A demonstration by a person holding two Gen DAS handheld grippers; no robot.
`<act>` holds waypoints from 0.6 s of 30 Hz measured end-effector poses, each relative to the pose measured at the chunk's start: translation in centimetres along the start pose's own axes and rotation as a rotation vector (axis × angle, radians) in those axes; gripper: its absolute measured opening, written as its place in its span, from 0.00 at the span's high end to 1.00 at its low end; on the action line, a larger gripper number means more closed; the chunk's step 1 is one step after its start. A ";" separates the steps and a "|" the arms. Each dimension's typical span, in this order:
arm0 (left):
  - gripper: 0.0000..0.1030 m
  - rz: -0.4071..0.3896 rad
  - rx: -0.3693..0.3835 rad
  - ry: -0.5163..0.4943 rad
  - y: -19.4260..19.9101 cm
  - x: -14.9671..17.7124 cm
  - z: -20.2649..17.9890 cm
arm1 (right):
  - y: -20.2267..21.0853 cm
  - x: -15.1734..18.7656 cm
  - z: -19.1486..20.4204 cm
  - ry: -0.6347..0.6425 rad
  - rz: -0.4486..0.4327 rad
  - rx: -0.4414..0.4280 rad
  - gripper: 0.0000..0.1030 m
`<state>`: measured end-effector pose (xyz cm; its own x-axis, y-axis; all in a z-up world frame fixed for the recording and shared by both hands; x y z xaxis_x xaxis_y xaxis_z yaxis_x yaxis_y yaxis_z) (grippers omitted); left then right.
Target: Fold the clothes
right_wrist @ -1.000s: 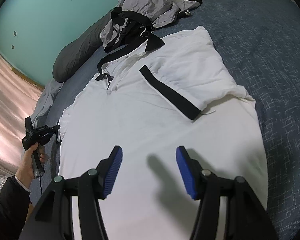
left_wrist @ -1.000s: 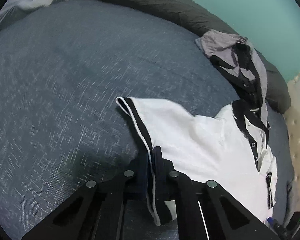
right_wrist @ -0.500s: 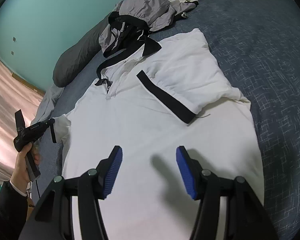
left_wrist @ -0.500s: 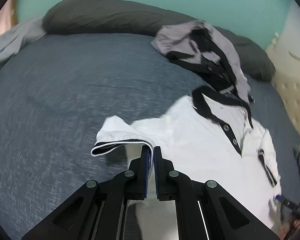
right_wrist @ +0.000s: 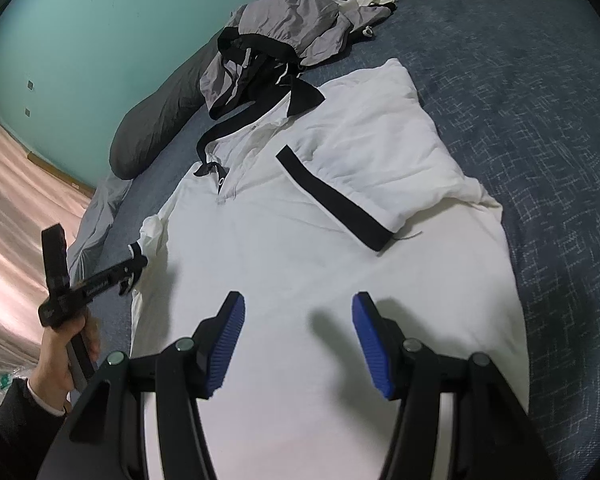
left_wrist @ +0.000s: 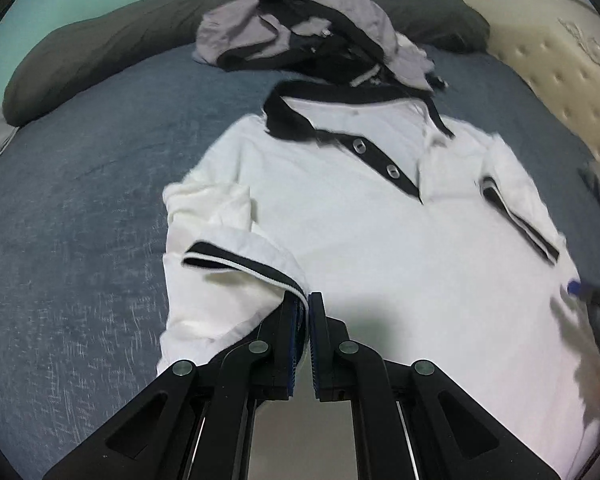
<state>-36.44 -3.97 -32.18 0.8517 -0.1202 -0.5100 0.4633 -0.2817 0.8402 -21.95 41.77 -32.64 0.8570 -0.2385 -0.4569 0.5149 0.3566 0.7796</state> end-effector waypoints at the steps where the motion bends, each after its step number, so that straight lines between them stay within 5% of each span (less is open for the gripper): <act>1: 0.94 0.010 -0.005 -0.011 0.0 0.1 -0.1 | 0.0 0.0 -0.1 -0.005 0.000 -0.002 0.44; 5: 0.92 0.000 -0.001 0.022 1.1 0.6 0.3 | 0.0 0.0 0.0 -0.013 0.004 -0.009 0.44; 9: 0.69 -0.050 0.004 0.085 3.3 1.2 1.7 | 0.1 -0.1 0.0 -0.019 0.002 -0.012 0.44; 13: 0.58 -0.093 -0.008 0.171 4.5 2.2 4.0 | 0.1 -0.1 -0.1 -0.026 0.001 -0.013 0.44; 18: 0.57 -0.109 0.001 0.255 4.2 3.8 5.8 | 0.0 0.1 0.0 -0.026 0.004 -0.014 0.44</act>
<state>-32.71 -11.08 -31.68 0.8312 0.1540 -0.5343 0.5553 -0.2803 0.7830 -21.91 41.73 -32.68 0.8583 -0.2607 -0.4420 0.5117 0.3704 0.7752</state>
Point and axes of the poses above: each gripper's, at about its wrist camera, not at the fingertips, and y roughly against the way its jaws point, z to its left, x to its underside, the point moved 3 cm from there along -y, roughly the way its jaws point, and after that the axes turned 12 degrees about x, right-handed, at the moved point
